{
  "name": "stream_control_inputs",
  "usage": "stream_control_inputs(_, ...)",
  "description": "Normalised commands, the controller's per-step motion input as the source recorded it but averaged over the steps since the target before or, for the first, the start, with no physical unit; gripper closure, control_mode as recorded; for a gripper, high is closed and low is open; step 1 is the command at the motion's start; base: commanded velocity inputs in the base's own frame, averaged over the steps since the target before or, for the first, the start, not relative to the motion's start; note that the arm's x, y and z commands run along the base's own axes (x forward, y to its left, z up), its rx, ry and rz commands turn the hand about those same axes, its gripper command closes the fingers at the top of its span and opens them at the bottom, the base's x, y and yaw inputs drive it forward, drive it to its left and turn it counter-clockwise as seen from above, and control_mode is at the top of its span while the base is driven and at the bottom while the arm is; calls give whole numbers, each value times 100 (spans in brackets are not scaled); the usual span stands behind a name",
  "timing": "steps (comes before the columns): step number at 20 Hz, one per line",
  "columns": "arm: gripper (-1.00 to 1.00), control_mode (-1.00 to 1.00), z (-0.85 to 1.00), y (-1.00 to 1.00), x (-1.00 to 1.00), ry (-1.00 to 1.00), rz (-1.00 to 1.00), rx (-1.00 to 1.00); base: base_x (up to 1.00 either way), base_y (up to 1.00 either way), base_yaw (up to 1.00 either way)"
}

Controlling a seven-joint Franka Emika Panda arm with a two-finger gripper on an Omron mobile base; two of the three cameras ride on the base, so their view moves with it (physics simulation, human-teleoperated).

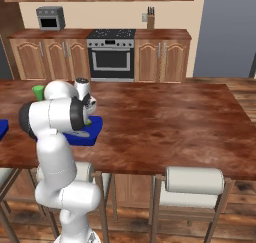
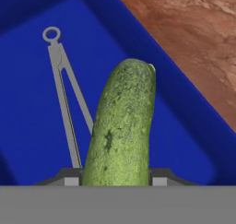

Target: Gather the lemon wedge and cucumber from the fridge and place them on a tray on the dining counter. Then gather the fishs from the fridge and place them on the other tray.

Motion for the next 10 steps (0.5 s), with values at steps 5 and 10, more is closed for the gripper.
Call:
stream_control_inputs(5, 100, -100, -10, 0, 9, 0, 0, -1, 0, 0, 0)
stream_control_inputs(10, 100, -100, -9, 0, 11, 0, 0, -1, 0, 0, 0)
